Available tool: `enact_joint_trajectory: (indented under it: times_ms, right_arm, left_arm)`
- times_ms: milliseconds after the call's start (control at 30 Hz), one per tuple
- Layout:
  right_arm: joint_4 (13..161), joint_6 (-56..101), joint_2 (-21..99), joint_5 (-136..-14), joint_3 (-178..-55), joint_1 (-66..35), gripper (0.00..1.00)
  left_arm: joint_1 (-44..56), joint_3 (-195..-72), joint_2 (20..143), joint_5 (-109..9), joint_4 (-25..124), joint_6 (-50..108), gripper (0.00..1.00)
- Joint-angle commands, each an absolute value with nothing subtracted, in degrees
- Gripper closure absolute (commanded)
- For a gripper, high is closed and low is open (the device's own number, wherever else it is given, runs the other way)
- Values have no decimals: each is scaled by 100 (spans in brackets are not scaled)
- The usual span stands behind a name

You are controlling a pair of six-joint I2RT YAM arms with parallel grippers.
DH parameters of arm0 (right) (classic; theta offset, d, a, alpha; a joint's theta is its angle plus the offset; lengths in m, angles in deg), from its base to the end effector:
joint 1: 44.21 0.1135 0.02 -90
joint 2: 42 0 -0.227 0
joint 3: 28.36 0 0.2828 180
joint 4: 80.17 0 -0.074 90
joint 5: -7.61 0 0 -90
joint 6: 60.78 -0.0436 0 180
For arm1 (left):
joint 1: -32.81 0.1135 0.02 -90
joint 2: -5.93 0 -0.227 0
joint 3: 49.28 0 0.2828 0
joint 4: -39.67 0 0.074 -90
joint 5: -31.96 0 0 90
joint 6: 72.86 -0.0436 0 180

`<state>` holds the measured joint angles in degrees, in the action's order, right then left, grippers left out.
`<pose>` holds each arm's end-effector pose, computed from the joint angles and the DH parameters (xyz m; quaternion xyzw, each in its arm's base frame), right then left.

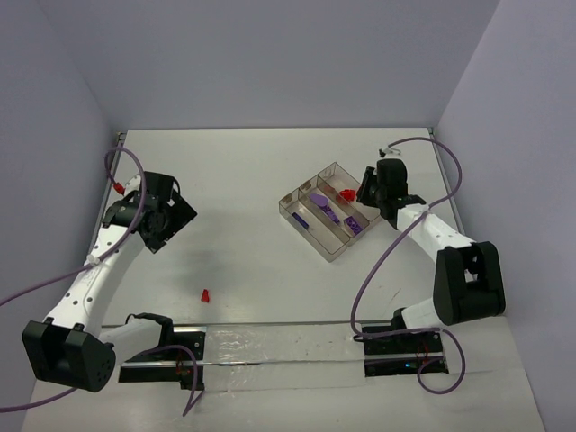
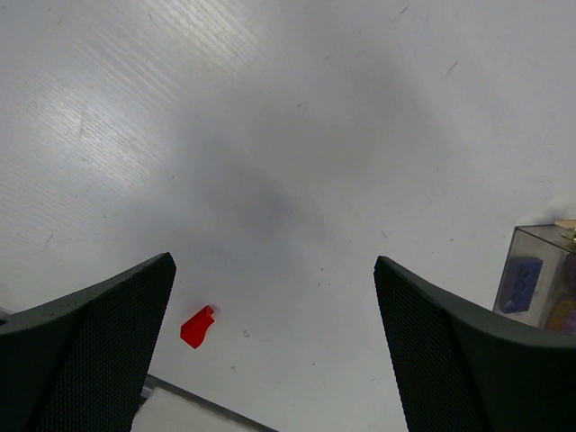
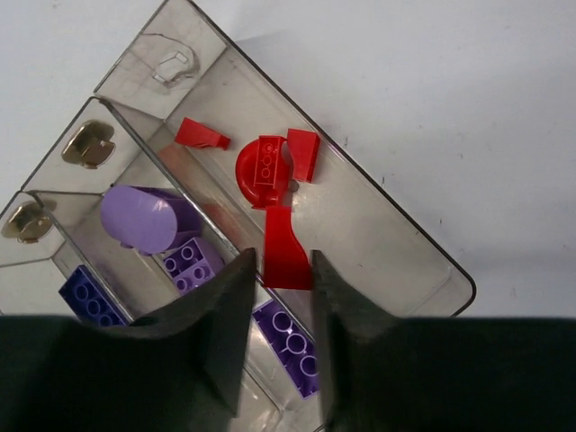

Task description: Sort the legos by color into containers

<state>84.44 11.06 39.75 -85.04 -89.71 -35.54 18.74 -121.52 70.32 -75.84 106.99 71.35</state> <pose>0.3442 0.0504 0.1708 0.0841 0.8860 0.0857 0.4478 0.2561 -0.0505 0.2573 -0.3653 0.8812 -0.0224 0.2991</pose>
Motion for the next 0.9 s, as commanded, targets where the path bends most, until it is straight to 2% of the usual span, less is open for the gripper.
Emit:
enact_joint_trajectory:
  times_ms: [0, 67, 200, 400, 533, 667, 867]
  right_arm:
    - [8500, 1048, 4096, -8714, -8965, -3621, 54]
    - [8478, 1034, 4112, -8722, -8989, -3629, 43]
    - [8424, 1037, 4070, -8749, -9035, -3630, 34]
    - [8223, 1043, 3728, -8720, -9173, -3620, 33]
    - [8203, 1079, 3318, -8596, -9234, -3573, 30]
    - [8322, 1214, 2996, -8657, -9182, -3380, 24]
    - [7821, 1249, 2913, -8757, -9457, -3196, 21]
  left_arm:
    - [1896, -11872, 7013, -7355, 10604, 7119, 1]
    - [1844, -11592, 6919, -7334, 10613, 7225, 1]
    - [1734, -11243, 6684, -7285, 10685, 7370, 1]
    - [1188, -10780, 6464, -7177, 10834, 7993, 3]
    - [334, -10355, 6631, -7273, 10906, 8935, 4]
    - [-451, -9992, 6942, -7120, 10586, 9593, 6]
    - [-818, -9897, 7276, -7323, 10544, 9883, 8]
